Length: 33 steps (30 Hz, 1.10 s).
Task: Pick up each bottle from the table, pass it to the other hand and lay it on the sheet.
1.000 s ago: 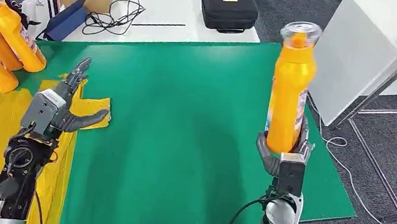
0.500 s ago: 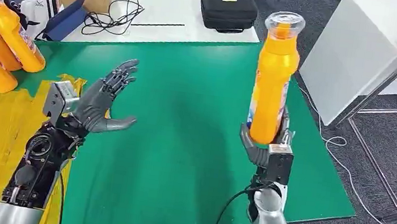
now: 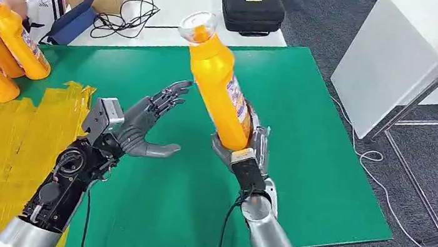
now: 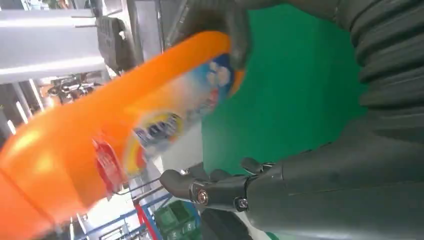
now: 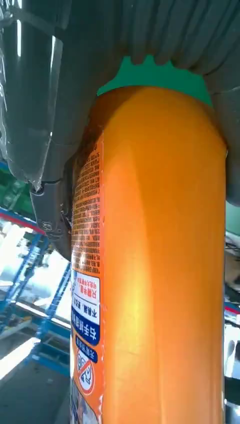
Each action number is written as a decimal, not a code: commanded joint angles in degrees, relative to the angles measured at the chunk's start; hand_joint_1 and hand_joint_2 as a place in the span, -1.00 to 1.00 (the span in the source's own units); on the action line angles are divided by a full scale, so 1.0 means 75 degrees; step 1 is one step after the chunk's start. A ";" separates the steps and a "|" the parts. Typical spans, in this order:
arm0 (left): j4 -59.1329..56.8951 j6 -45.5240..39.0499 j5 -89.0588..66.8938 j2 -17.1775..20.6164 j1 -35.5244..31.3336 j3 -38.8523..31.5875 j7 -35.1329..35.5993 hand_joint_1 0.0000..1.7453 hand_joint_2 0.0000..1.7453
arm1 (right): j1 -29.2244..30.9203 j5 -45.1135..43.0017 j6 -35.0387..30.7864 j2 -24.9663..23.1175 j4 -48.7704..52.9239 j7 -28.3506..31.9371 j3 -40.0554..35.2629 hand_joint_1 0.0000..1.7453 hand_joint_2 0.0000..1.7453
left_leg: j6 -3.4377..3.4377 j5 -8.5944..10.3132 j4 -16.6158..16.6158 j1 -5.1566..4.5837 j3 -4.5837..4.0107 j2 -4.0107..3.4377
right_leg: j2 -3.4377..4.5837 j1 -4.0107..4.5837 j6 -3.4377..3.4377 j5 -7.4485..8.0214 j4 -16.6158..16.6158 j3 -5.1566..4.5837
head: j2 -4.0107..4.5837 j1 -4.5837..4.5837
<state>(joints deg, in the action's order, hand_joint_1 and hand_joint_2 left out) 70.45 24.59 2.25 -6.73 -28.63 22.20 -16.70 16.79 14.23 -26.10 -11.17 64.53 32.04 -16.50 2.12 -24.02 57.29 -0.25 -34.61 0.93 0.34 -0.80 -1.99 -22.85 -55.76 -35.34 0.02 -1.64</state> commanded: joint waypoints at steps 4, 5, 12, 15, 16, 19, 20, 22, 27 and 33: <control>-0.1070 0.0028 0.0461 -0.0044 -0.0570 0.0283 0.0095 -1.00 1.00 | 0.0696 0.0639 -0.0269 -0.0300 -0.2073 0.0095 -0.1583 1.00 1.00 | -0.0013 -0.0012 -0.0002 0.0007 0.0028 -0.0021 | 0.0009 0.0009 0.0009 -0.0006 0.0008 0.0029 | 0.0000 -0.0003; -0.1083 0.0036 0.0537 -0.0053 -0.0577 0.0246 0.0123 -1.00 1.00 | 0.0696 0.0713 -0.0306 -0.0323 -0.2146 0.0099 -0.1687 1.00 1.00 | -0.0013 -0.0010 -0.0002 0.0007 0.0024 -0.0017 | 0.0006 0.0008 0.0009 -0.0006 0.0006 0.0025 | 0.0000 -0.0003; -0.1152 0.0021 0.0813 -0.0052 -0.0664 0.0134 0.0270 -1.00 1.00 | 0.0767 0.0914 -0.0474 -0.0411 -0.2584 0.0113 -0.2131 1.00 1.00 | -0.0016 -0.0014 0.0001 0.0010 0.0031 -0.0006 | -0.0010 0.0012 0.0010 -0.0015 0.0003 0.0033 | 0.0000 -0.0003; -0.1378 0.0044 0.1120 -0.0100 -0.0765 0.0057 0.0353 -1.00 1.00 | 0.0814 0.1077 -0.0496 -0.0427 -0.2830 0.0101 -0.2459 1.00 1.00 | -0.0015 -0.0012 0.0007 0.0014 0.0021 -0.0004 | -0.0008 0.0016 0.0008 -0.0011 0.0005 0.0025 | 0.0000 -0.0009; -0.1528 0.0048 0.1208 -0.0107 -0.0834 0.0047 0.0355 -1.00 1.00 | 0.0823 0.1155 -0.0545 -0.0459 -0.2975 0.0115 -0.2598 1.00 1.00 | -0.0012 -0.0007 0.0002 0.0008 0.0017 -0.0007 | -0.0004 0.0009 0.0006 -0.0008 0.0004 0.0019 | 0.0000 -0.0006; -0.1902 0.0104 0.1447 -0.0109 -0.1013 0.0018 0.0310 -1.00 1.00 | 0.0901 0.1244 -0.0601 -0.0580 -0.3344 0.0143 -0.2859 1.00 1.00 | -0.0015 -0.0007 0.0003 0.0010 0.0016 -0.0001 | -0.0012 0.0011 0.0009 -0.0010 0.0003 0.0021 | 0.0000 -0.0003; -0.1956 0.0100 0.1477 -0.0109 -0.1041 0.0012 0.0291 -1.00 1.00 | 0.0930 0.1231 -0.0582 -0.0607 -0.3410 0.0135 -0.2889 1.00 1.00 | -0.0020 -0.0013 0.0006 0.0016 0.0026 -0.0002 | -0.0015 0.0017 0.0013 -0.0016 0.0003 0.0033 | 0.0000 -0.0003; -0.2037 0.0090 0.1592 -0.0096 -0.1066 -0.0040 0.0248 -1.00 1.00 | 0.0983 0.1219 -0.0538 -0.0662 -0.3561 0.0126 -0.2975 1.00 1.00 | -0.0015 -0.0004 0.0002 0.0010 0.0010 0.0002 | -0.0013 0.0010 0.0009 -0.0008 0.0003 0.0013 | 0.0000 -0.0003; -0.2036 0.0064 0.1673 -0.0105 -0.1057 -0.0087 0.0229 -1.00 1.00 | 0.1053 0.1191 -0.0535 -0.0682 -0.3650 0.0107 -0.2994 1.00 1.00 | -0.0020 -0.0011 0.0007 0.0013 0.0020 0.0001 | -0.0017 0.0015 0.0012 -0.0017 -0.0001 0.0024 | 0.0000 0.0000; -0.1910 -0.0030 0.1801 -0.0110 -0.0995 -0.0114 0.0203 1.00 1.00 | 0.1149 0.1117 -0.0547 -0.0719 -0.3757 0.0079 -0.3029 1.00 1.00 | -0.0017 -0.0010 0.0010 0.0014 0.0016 0.0002 | -0.0018 0.0016 0.0009 -0.0015 -0.0001 0.0020 | 0.0000 -0.0003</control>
<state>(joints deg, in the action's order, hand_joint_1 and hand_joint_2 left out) 60.52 25.09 15.17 -6.82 -30.35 20.50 -15.37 24.34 21.38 -30.69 -16.15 43.28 32.17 -32.52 2.09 -24.00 57.30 -0.24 -34.64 0.88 0.35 -0.80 -1.99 -22.85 -55.77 -35.42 0.02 -1.66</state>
